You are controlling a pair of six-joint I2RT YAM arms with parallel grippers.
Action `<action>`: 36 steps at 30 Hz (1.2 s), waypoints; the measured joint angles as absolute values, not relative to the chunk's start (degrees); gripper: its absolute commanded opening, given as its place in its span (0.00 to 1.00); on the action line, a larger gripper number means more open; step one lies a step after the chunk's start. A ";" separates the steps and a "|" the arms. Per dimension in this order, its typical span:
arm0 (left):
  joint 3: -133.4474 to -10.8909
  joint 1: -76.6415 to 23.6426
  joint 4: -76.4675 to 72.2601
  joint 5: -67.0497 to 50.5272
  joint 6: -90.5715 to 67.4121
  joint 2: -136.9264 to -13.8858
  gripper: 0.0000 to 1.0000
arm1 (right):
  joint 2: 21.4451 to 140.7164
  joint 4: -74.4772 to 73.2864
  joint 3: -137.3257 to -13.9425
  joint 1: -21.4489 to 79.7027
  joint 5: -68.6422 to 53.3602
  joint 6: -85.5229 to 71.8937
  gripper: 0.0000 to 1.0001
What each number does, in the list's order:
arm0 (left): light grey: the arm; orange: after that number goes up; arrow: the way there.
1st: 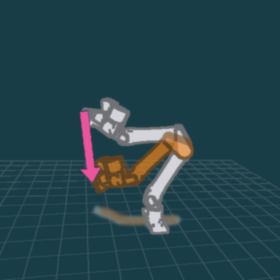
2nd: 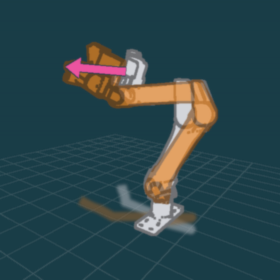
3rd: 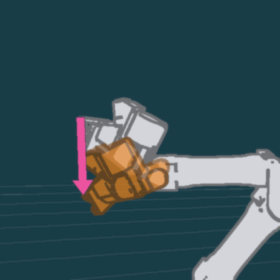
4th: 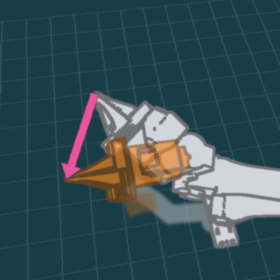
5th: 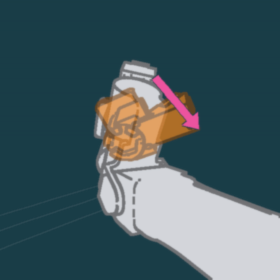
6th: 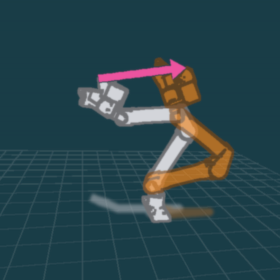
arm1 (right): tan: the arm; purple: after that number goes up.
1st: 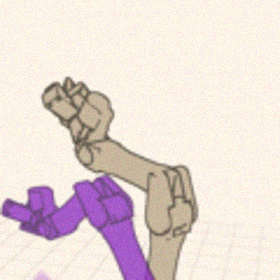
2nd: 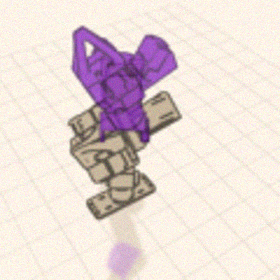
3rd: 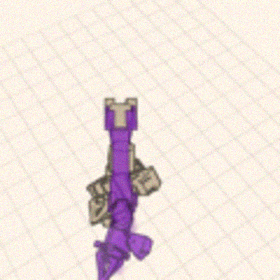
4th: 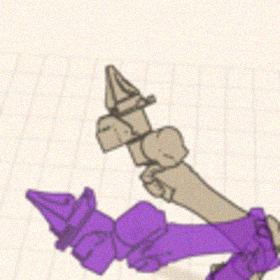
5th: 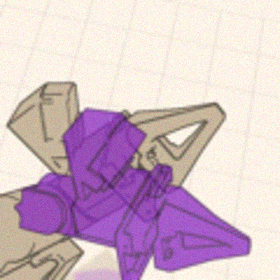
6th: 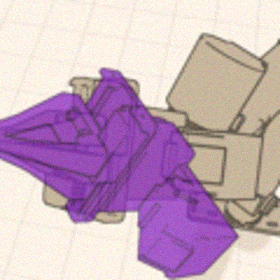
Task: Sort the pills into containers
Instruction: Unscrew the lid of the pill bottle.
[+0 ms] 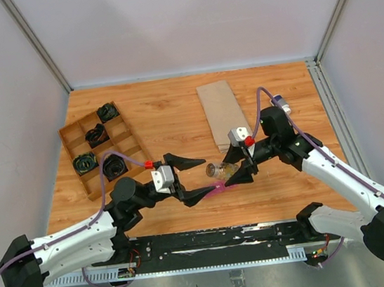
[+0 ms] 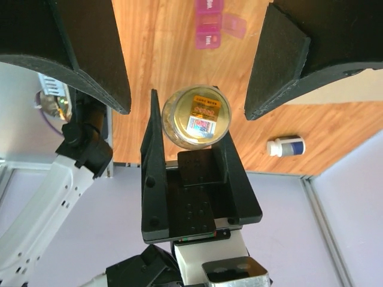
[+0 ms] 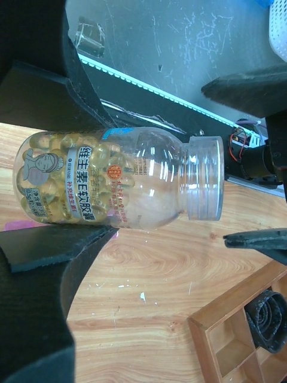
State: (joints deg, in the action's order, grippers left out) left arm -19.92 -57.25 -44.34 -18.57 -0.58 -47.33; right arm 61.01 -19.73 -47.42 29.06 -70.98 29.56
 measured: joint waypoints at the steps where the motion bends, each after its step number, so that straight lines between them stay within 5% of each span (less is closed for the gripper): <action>1: -20.32 -57.25 -43.48 -18.76 0.27 -47.59 0.76 | 61.01 -19.94 -47.44 29.06 -71.09 29.87 0.20; 11: -28.38 -57.25 -35.40 -20.69 4.97 -53.32 0.54 | 61.01 -21.89 -48.27 29.06 -71.99 32.36 0.20; 36: -28.60 -57.25 -30.79 -23.09 2.81 -52.38 0.56 | 61.10 -24.34 -48.27 28.84 -72.03 34.83 0.20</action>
